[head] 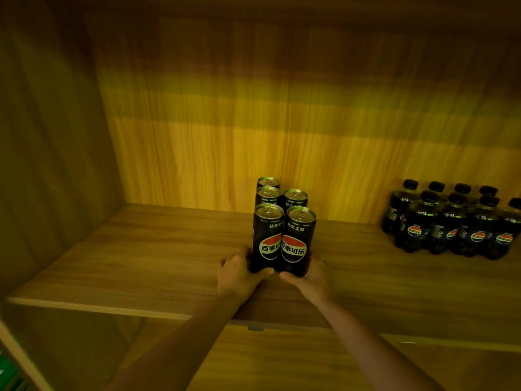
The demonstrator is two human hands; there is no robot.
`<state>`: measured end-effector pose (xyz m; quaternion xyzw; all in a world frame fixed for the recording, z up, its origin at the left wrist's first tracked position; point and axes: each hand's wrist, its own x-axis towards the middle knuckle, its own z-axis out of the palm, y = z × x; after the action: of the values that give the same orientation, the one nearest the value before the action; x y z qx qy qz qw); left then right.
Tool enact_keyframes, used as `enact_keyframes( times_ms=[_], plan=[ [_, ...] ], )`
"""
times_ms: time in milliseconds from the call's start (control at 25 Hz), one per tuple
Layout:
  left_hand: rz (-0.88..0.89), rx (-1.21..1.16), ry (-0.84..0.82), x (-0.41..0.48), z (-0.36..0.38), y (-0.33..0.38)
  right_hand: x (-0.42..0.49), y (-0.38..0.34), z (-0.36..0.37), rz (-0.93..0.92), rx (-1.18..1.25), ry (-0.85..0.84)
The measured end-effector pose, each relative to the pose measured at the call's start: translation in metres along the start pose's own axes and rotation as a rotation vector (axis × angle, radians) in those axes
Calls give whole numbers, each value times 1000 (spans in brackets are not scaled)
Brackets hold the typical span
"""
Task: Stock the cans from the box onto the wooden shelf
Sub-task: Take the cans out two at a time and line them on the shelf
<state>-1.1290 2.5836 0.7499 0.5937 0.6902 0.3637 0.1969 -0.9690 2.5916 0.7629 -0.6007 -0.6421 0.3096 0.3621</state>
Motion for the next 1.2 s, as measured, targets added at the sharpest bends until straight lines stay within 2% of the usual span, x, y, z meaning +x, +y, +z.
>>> enact_keyframes(
  times_ms=[120,200,360,520,760,920,1080,1200],
  plan=[
    [48,17,-116,7,-6,-5,3,4,-5,-28,16,-84],
    [85,132,-188,9,-10,-4,8,7,-8,-36,-85,-125],
    [97,380,-284,9,-7,-3,17,18,-4,-59,-333,-102],
    [59,527,-246,17,3,-3,27,26,5,-115,-523,-51],
    [30,584,-272,29,4,1,42,26,1,-102,-622,-120],
    [22,568,-262,29,5,1,39,20,-1,-85,-576,-144],
    [-8,549,-196,19,-10,4,30,11,-19,20,-478,-151],
    [19,576,-145,5,-36,13,18,-8,-47,-17,-470,-119]
  ],
)
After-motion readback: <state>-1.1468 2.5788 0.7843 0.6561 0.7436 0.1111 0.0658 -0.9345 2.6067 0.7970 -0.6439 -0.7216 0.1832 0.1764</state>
